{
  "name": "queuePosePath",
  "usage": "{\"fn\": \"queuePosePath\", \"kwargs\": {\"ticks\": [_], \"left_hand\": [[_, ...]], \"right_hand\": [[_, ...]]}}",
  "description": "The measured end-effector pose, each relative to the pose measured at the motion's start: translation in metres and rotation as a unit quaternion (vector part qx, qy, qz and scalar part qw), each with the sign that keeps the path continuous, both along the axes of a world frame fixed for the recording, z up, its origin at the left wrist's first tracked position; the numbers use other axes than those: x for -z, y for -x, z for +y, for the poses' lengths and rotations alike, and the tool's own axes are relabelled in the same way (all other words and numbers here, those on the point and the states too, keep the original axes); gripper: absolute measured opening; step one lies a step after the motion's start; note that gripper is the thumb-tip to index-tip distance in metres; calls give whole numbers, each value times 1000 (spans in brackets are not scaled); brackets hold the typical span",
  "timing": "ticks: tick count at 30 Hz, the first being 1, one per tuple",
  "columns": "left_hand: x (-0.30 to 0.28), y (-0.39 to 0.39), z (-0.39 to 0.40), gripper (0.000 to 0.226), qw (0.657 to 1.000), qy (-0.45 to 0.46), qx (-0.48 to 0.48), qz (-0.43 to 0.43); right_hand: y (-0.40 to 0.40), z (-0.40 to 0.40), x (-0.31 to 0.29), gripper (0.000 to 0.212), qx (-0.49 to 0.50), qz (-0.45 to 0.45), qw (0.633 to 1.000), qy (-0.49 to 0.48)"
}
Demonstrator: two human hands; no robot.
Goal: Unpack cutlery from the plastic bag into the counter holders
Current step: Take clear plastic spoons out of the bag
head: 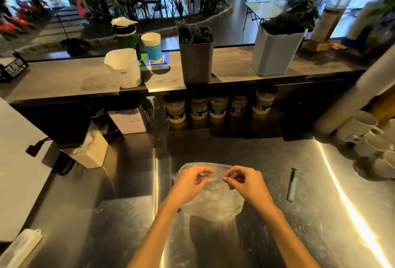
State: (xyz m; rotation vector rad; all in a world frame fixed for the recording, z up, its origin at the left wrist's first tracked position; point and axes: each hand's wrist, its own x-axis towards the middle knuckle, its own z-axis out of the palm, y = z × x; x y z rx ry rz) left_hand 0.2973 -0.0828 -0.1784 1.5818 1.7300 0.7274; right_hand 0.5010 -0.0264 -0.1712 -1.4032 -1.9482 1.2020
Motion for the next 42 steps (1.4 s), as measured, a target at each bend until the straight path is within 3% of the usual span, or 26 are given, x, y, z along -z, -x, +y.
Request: {"fn": "queuePosePath", "kwargs": {"ticks": [5,11,15,18,24,33,42], "left_hand": [[-9,-6,-2,12,999,-30,1,17],[-3,-2,-7,14,998,51,5,26],[-3,-2,-14,15,992,91,-32,-79],[-8,-3,-17,16,978,68,-92,-175],[-12,-13,-11,15,960,91,-124,-234],[-13,-18,-13,21,960,103,-82,-245],[-17,-12,-19,27,986,98,-6,-135]], "right_hand": [[-3,-2,-14,7,-15,44,998,35],[-2,2,-15,5,56,87,994,30],[-2,5,-16,5,82,93,992,33],[-1,5,-19,7,51,110,990,68],[10,2,-20,12,15,146,984,104],[15,-1,-18,12,15,145,983,111],[15,-5,-15,13,43,120,985,118]]}}
